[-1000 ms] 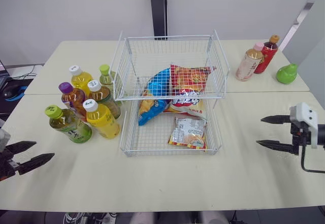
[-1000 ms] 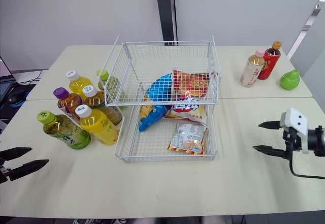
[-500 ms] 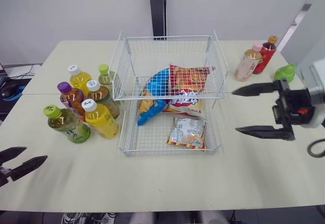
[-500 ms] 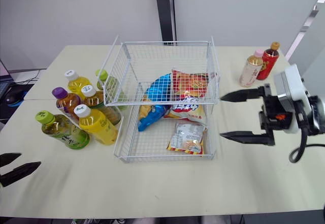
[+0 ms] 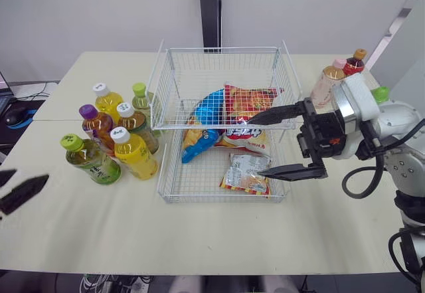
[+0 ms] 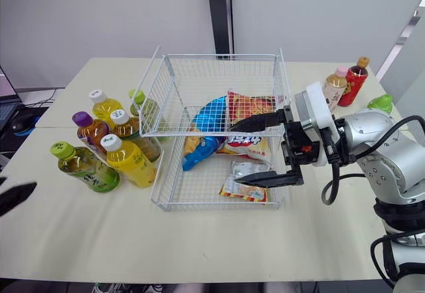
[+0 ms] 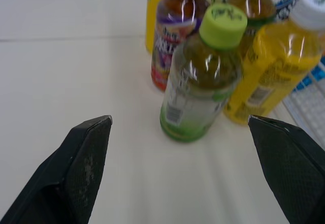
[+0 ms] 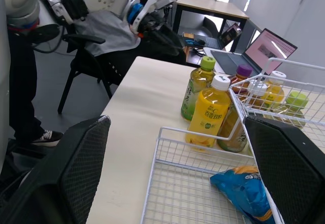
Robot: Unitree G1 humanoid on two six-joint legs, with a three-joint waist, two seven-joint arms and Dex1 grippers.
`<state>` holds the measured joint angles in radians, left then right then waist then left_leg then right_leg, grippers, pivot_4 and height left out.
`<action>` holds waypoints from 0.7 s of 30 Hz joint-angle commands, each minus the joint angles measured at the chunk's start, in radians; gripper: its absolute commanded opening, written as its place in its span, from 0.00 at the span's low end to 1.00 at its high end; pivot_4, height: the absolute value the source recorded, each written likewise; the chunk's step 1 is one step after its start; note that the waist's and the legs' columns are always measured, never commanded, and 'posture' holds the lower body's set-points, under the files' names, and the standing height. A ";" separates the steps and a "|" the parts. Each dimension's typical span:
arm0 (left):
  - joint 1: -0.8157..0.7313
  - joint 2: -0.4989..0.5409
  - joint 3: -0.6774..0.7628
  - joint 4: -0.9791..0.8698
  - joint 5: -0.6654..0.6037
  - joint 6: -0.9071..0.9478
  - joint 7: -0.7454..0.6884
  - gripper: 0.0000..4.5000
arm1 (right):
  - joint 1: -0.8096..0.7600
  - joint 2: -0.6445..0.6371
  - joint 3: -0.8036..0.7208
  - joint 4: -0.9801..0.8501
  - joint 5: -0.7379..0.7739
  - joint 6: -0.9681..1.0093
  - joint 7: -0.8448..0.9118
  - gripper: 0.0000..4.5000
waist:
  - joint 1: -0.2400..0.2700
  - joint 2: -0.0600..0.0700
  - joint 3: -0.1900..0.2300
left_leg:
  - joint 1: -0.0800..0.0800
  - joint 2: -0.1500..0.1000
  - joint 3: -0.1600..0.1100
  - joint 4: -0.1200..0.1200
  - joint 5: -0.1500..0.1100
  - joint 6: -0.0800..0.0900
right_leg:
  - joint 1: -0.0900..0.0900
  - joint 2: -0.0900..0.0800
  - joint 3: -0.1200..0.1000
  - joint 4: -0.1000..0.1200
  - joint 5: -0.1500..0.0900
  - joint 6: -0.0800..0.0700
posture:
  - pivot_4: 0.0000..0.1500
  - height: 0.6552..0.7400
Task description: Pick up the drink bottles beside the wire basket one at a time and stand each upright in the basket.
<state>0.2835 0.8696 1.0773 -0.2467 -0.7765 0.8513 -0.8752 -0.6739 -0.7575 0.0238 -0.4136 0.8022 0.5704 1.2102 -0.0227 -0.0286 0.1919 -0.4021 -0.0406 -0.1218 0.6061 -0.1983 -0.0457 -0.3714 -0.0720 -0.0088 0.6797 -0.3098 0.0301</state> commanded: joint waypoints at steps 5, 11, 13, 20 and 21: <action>-0.124 -0.012 -0.094 -0.060 0.004 -0.044 0.132 0.99 | 0.029 -0.015 -0.033 -0.037 -0.012 -0.020 -0.004 1.00 | -0.006 0.000 0.000 | 0.000 0.000 0.002 0.000 0.000 0.000 | -0.001 0.001 0.000 0.001 0.000 0.000 | 1.00 1.00; -0.188 -0.046 -0.203 -0.063 0.065 -0.120 0.214 0.99 | 0.030 -0.025 -0.041 -0.049 -0.001 -0.007 -0.011 1.00 | -0.007 0.000 0.000 | 0.001 0.001 0.003 0.000 0.000 0.000 | -0.001 0.001 0.000 0.001 0.000 0.000 | 1.00 1.00; -0.204 -0.050 -0.226 -0.058 0.076 -0.131 0.233 0.99 | 0.027 -0.028 -0.041 -0.050 0.002 -0.005 -0.011 1.00 | -0.006 0.000 0.000 | 0.000 0.000 0.003 0.000 0.000 0.000 | -0.001 0.001 0.000 0.001 0.000 0.000 | 1.00 1.00; -0.228 -0.064 -0.281 -0.045 0.088 -0.152 0.249 0.99 | 0.019 -0.033 -0.040 -0.046 0.004 0.002 -0.008 1.00 | -0.007 0.000 0.000 | 0.000 0.000 0.004 0.000 0.000 0.000 | -0.001 0.001 0.001 0.001 0.001 0.000 | 1.00 1.00; -0.230 -0.064 -0.289 -0.043 0.089 -0.156 0.247 0.99 | 0.017 -0.033 -0.039 -0.046 0.004 0.002 -0.008 1.00 | -0.006 0.000 0.000 | 0.000 0.000 0.004 0.000 0.000 0.000 | -0.001 0.001 0.001 0.001 0.000 0.000 | 1.00 1.00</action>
<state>0.0643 0.8004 0.7856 -0.2806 -0.6894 0.7156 -0.6317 -0.6391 -0.7791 0.0193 -0.4350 0.7906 0.5767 1.1995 -0.0291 -0.0286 0.1920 -0.4016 -0.0403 -0.1181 0.6061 -0.1985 -0.0459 -0.3721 -0.0706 -0.0082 0.6804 -0.3093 0.0301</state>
